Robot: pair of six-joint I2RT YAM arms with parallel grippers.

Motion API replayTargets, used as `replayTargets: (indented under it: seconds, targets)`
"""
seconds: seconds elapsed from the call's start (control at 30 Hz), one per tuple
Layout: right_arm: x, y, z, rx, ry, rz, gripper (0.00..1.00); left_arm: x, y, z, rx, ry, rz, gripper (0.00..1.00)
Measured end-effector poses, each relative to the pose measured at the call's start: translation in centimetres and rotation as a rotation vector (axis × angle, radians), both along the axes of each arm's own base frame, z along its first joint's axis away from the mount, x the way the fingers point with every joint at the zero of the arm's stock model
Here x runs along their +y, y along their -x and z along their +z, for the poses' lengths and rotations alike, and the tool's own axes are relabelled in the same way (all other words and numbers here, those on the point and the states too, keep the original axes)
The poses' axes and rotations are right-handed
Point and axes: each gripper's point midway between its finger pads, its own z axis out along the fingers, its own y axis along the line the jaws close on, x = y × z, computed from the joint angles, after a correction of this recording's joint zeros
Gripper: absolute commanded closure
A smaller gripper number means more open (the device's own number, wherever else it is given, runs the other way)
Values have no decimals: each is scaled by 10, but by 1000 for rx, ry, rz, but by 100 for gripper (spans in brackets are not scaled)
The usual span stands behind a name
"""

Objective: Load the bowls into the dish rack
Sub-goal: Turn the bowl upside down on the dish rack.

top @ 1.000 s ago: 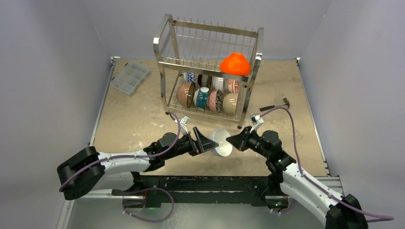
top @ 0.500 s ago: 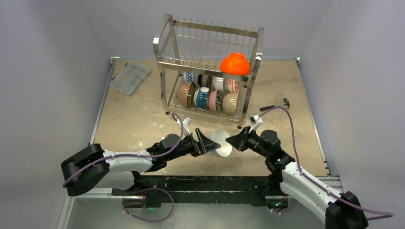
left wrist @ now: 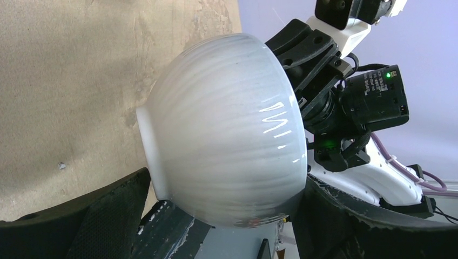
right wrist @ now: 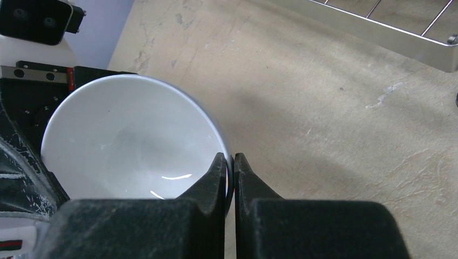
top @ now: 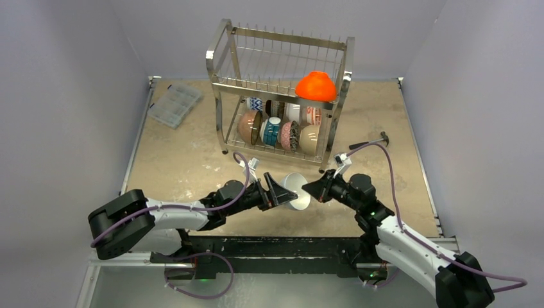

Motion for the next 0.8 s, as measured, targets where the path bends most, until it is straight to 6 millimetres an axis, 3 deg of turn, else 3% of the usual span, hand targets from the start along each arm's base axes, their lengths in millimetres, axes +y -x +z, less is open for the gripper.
replayTargets:
  seconds: [0.1,0.17,0.27,0.4,0.47,0.53,0.7,0.8]
  targets:
    - [1,0,-1,5,-2,3,100,-1,0,0,-1,2,0,14]
    - [1,0,-1,7,-3,3,100,-1,0,0,-2,2,0,22]
    - [1,0,-2,11,-1,2,100,-1,-2,2,-12,6,3,47]
    - [0,0,-3,16,4,-3,100,0,-2,-1,-16,-5,7,91]
    - [-1,1,-4,20,6,-3,100,0,-2,-1,-14,-7,7,100]
    - [-1,1,-4,21,6,-2,96,0,-2,-2,-14,-7,7,100]
    - [-1,2,-3,20,3,-3,67,0,-2,-2,-10,-7,8,100]
    - [0,1,3,-1,-10,-4,60,1,-1,-5,-3,-18,8,100]
